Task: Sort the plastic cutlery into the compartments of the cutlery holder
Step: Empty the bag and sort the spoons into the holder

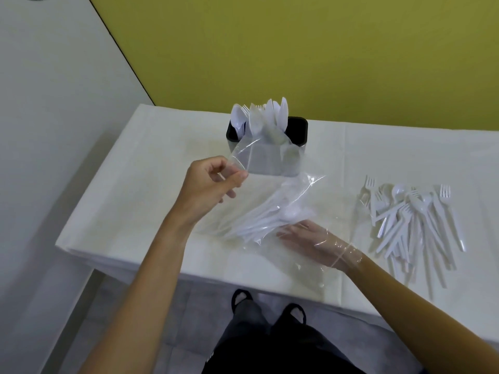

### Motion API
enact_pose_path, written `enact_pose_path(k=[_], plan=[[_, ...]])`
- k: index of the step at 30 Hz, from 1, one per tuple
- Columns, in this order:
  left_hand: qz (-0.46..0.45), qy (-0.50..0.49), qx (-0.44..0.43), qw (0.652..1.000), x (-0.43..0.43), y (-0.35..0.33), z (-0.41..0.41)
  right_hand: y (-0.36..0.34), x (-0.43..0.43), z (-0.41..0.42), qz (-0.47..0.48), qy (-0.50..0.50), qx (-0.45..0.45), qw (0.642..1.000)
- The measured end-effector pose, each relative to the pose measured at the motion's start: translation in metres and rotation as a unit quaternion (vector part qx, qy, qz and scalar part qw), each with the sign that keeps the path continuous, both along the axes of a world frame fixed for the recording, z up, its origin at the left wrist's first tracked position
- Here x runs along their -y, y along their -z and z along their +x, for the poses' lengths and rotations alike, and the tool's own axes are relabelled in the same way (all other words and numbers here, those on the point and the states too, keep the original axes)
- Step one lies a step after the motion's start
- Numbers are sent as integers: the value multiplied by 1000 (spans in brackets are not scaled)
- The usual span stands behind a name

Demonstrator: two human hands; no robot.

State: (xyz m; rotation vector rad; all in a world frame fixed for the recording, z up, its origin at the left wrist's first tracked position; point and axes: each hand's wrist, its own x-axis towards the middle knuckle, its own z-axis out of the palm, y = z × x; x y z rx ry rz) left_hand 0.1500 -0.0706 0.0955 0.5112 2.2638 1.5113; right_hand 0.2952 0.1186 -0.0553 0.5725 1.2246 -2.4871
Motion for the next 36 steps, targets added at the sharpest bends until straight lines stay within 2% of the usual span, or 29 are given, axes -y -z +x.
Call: enact_pose_path(k=[2, 6, 11, 16, 22, 28, 31, 36], plan=[[3, -13, -4, 1000, -5, -5, -1, 0, 1, -1, -5, 4, -25, 1000], [-2, -50, 0, 999, -12, -10, -4, -2, 2, -3, -61, 70, 13, 996], [1, -56, 20, 998, -7, -2, -9, -9, 3, -6, -106, 80, 21, 991], [-116, -157, -113, 974, -5, 25, -16, -14, -4, -7, 1, 110, 54, 992], [-193, -232, -145, 942, 4, 61, -13, -17, -13, -2, 130, 106, 32, 985], [-231, -223, -192, 927, 15, 83, -16, -8, -25, 8, 39, 142, 55, 988], [-257, -201, -223, 919, 20, 96, -20, -6, -28, 12, 4, 151, 36, 988], [-307, -220, -201, 904, 24, 114, -26, -21, -33, 25, 41, 115, 65, 990]])
